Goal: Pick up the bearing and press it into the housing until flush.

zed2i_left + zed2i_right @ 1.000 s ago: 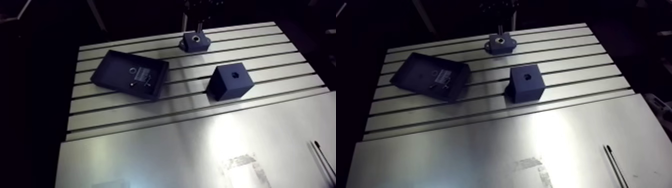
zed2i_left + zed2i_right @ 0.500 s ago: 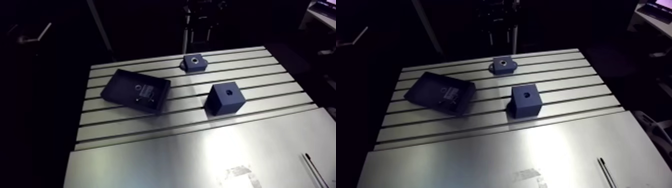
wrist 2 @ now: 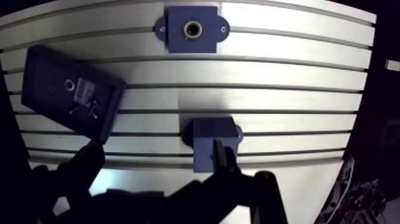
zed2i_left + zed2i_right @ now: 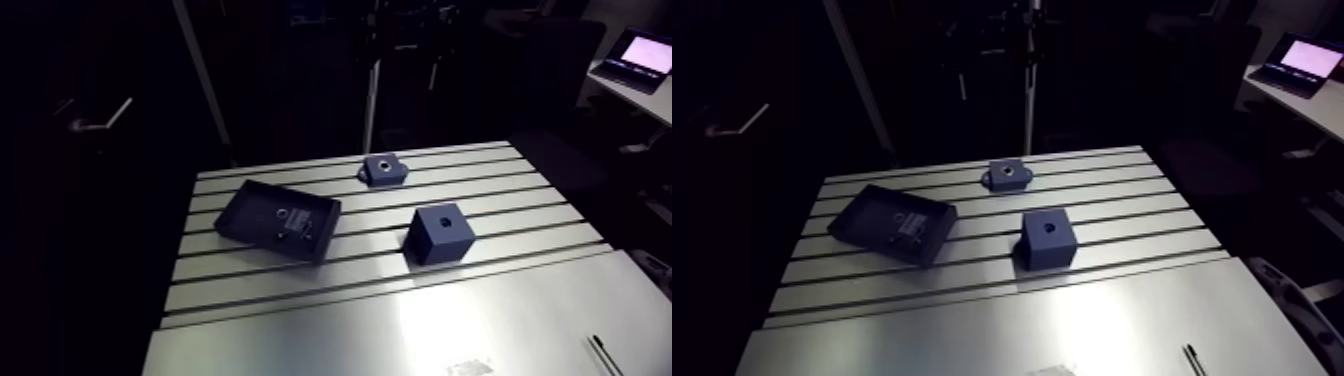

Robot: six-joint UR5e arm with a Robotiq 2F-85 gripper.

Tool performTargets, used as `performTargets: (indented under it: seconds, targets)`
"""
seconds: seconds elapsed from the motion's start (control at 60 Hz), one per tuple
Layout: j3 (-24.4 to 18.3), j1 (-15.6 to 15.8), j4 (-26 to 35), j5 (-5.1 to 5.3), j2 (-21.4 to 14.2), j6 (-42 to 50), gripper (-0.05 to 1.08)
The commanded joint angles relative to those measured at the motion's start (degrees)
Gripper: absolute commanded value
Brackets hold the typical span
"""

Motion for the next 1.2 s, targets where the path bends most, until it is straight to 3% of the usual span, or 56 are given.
performTargets:
  seconds: [0.017,0.217,0.817,0.95,1.2]
  targets:
    - [1.1,0.2,9.1,1.97,-12.9,1.3,0.0]
    - [1.5,0.8,8.9,2.4,-13.6,1.2,0.01]
    - [2.6,1.6,7.8,2.24,-13.6,1.3,0.01]
    - [3.2,1.5,5.1,1.64,-13.6,1.3,0.01]
    - [2.8,1.6,5.0,1.9,-13.6,1.3,0.01]
